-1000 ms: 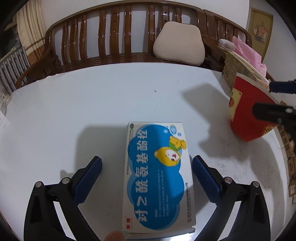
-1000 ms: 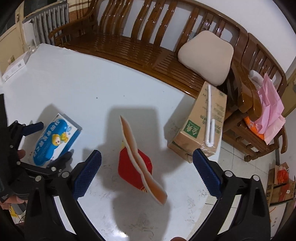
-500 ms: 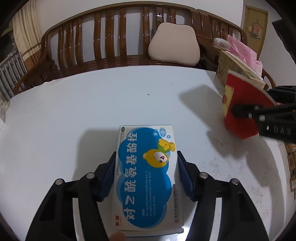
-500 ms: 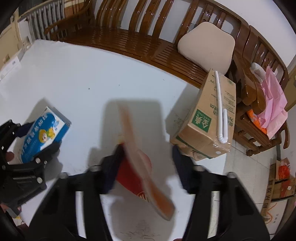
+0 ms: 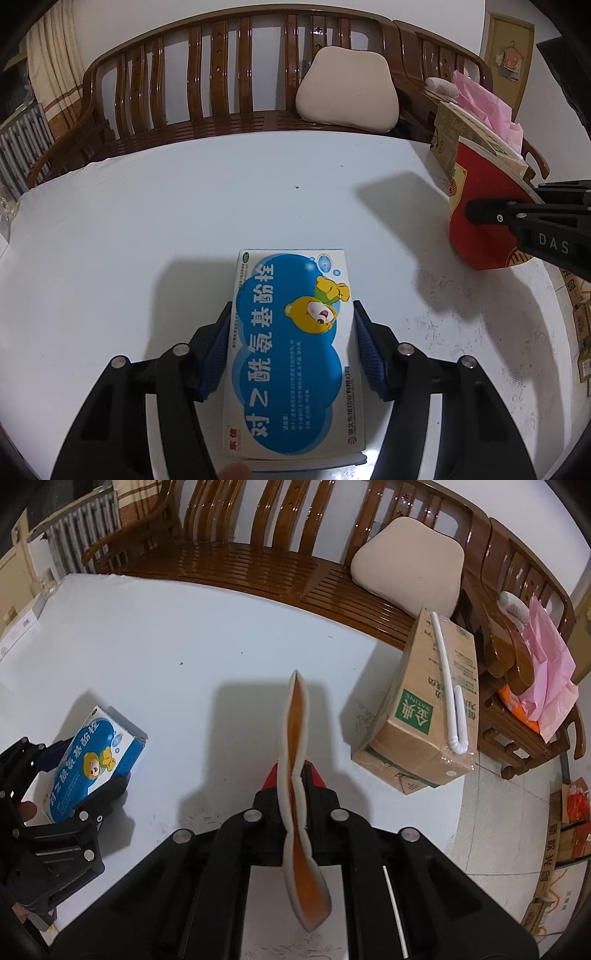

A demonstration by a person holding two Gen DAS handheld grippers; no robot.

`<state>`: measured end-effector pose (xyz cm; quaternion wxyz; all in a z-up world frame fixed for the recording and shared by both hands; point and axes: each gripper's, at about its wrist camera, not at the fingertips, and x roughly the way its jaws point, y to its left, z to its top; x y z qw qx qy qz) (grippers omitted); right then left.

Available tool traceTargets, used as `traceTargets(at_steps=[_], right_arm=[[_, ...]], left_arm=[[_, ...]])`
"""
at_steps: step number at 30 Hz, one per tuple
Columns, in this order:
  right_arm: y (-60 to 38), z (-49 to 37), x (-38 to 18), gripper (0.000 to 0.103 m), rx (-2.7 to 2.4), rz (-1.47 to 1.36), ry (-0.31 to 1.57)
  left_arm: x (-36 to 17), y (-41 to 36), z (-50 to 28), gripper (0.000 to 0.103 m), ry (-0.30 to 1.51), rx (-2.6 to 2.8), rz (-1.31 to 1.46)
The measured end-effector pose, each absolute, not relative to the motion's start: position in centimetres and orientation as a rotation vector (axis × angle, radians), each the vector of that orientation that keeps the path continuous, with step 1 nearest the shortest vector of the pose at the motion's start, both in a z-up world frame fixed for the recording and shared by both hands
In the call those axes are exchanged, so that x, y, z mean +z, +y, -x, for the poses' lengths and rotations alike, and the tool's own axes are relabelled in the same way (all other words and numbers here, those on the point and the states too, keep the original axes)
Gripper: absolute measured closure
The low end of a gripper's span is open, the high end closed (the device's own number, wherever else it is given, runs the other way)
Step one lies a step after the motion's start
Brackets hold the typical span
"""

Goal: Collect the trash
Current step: 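Lift the medicine box and paper cup and carry them down to the bag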

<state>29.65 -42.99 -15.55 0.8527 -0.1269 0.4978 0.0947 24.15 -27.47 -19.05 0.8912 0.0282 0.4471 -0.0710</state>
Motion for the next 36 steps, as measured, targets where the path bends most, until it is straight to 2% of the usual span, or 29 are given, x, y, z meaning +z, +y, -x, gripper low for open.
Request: traceTargets(at_steps=[9,16,36], right_arm=[[-42.8,-29.2,-15.3,0.098,0.178,0.243,1.041],[-42.0,-27.0,-13.0,0.098,0.204,0.227,0.998],[-38.5,-17.1,0.0,0.098,0.201,0.189,0.851]], left_arm=[[-18.6,-27.3,-23.4,0.044,0.921,-0.141,-0.075],[-16.5,-26.8,-22.0,0.044,0.878,-0.144,-0.094],[-5.9,-24.3,-14.7,0.044,0.747,-0.196,-0.086]])
